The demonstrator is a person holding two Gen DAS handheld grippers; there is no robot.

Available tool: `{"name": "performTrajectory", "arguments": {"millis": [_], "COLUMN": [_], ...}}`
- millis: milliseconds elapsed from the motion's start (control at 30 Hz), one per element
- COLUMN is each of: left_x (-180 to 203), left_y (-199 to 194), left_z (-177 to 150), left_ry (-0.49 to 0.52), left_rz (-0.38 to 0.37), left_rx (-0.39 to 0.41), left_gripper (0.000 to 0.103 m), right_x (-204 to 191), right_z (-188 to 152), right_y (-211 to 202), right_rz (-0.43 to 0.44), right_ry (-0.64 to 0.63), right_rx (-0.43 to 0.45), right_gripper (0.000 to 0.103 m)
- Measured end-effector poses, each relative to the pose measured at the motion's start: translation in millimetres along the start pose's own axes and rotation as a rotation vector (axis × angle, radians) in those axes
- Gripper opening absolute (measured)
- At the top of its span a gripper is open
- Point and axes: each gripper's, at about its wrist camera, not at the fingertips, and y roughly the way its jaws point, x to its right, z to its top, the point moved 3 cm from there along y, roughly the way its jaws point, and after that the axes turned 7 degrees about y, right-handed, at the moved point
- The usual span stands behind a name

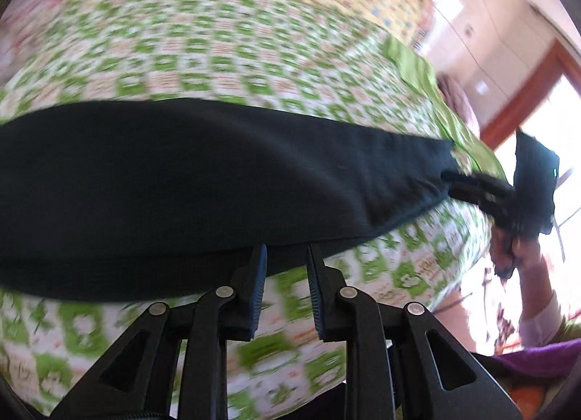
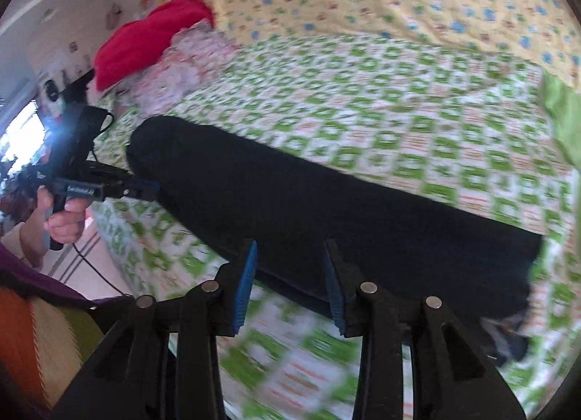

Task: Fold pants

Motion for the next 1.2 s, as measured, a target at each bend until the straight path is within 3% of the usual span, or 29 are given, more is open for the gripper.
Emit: {"name": "performTrajectory", "arguments": {"millis": [300, 700, 933, 1200], "left_x": [-80, -172, -201, -211], "left_y": [-44, -80, -89, -80], "left_z": [-24, -46, -48, -37], "left_ry": [-0.259, -0.557, -0.642, -0.661], "left_rz": [0.092, 0.185, 0.22, 0.265], "left_rx": [0.084, 0.173, 0.195, 0.194], "left_gripper": [0.033, 0.043, 0.048, 0.046], "right_x": [-64, -127, -154, -165], "right_z": [6, 24, 25, 21], "right_y": [55, 104, 135, 163], "right_rz": [0.103, 0.127, 0.088, 0.001], "right_ry": [-0.081, -0.209, -0.316, -0.405], "right_rx": [-0.036, -0.046, -0.082, -0.115], "right_gripper": [0.038, 0.038, 0.038, 0.038]}}
